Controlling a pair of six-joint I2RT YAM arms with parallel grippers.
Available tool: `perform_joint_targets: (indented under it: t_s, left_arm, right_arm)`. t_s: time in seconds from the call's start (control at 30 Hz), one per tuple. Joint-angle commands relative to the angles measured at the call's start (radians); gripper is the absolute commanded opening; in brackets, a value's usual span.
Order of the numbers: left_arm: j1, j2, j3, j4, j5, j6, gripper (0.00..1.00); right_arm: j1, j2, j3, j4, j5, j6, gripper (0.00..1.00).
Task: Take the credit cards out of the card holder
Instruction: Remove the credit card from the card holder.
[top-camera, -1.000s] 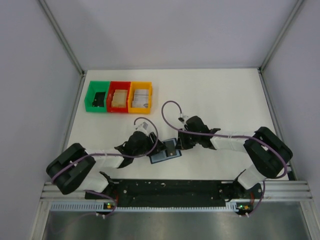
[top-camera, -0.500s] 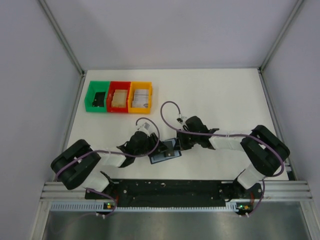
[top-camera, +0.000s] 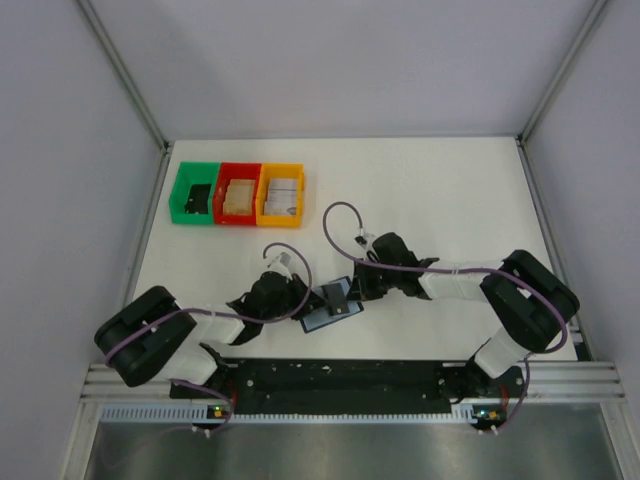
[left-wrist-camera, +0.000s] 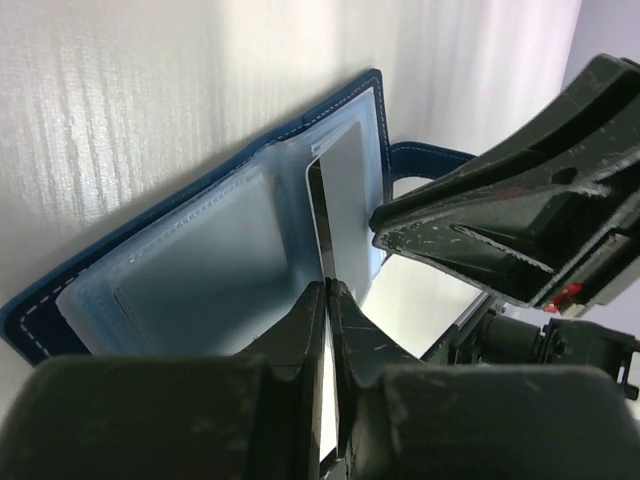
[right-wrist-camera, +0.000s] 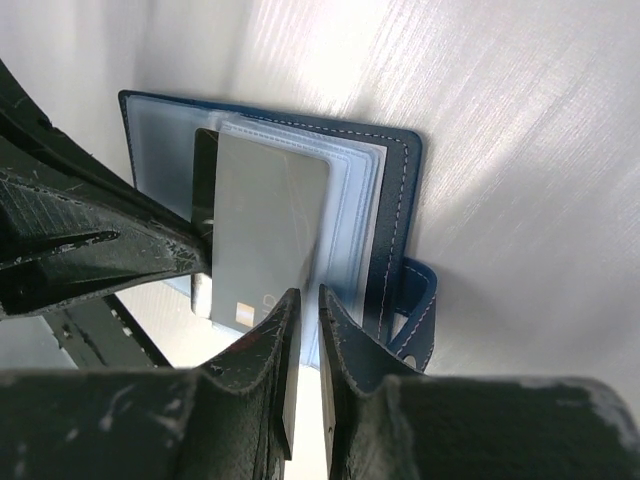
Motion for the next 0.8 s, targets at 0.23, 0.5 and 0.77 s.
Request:
perform_joint_targets:
  t_s: [0.23,0.5,0.77]
  left_arm:
    - [-0.005,-0.05,-0.057,0.201,-0.001,0.023,0.0]
    - [-0.003,-0.075,-0.075,0.228,-0.012,0.04,0.0]
    - [-0.003,-0.063,-0.069,0.182,-0.015,0.03,0.0]
  right_arm:
    - [-0.051,-0.065,-0.089,0.211,-0.096,0.07,0.15]
    - [-0.078,-0.101,-0.143,0.362,-0.167,0.118,0.25]
    - [-0.078,-0.031,-0.098,0.399,-0.21,0.113,0.21]
